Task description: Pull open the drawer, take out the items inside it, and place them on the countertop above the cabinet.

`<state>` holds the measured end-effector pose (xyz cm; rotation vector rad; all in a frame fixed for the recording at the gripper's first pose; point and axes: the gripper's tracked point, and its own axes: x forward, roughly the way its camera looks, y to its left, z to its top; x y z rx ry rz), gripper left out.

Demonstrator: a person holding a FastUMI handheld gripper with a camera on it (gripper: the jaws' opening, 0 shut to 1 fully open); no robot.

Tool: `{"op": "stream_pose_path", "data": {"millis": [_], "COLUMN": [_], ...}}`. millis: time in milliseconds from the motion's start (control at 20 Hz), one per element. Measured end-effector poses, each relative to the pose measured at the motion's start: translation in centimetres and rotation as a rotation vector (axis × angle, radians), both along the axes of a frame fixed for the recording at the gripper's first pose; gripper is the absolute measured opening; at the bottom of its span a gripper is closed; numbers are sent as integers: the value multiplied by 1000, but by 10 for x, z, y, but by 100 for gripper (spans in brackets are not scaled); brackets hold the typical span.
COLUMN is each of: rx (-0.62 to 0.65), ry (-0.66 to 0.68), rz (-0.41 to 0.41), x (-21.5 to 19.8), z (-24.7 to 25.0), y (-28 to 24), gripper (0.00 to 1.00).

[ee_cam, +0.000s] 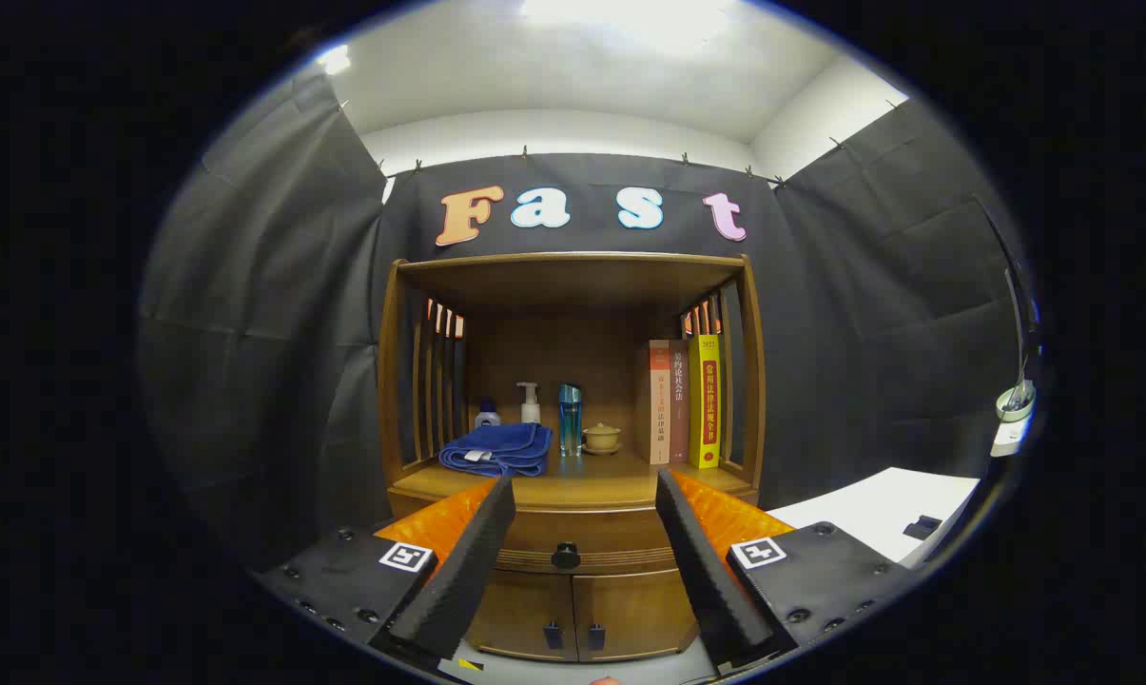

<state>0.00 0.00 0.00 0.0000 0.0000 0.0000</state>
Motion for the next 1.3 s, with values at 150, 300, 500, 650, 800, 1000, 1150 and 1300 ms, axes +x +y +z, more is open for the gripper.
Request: {"op": "stream_pose_path", "data": {"millis": [150, 300, 500, 650, 800, 1000, 1150, 1300], "rx": [-6, -11, 24, 52, 15, 3, 14, 9], "ry": [3, 0, 15, 39, 41, 57, 60, 34], "rz": [10, 21, 1, 5, 8, 9, 17, 19], "x": [4, 12, 14, 15, 22, 35, 41, 49], "z": [1, 1, -11, -25, -27, -35, -44, -48], "y": [1, 2, -4, -4, -7, -3, 5, 9], "gripper": [98, 98, 98, 98, 98, 98, 98, 98]}}
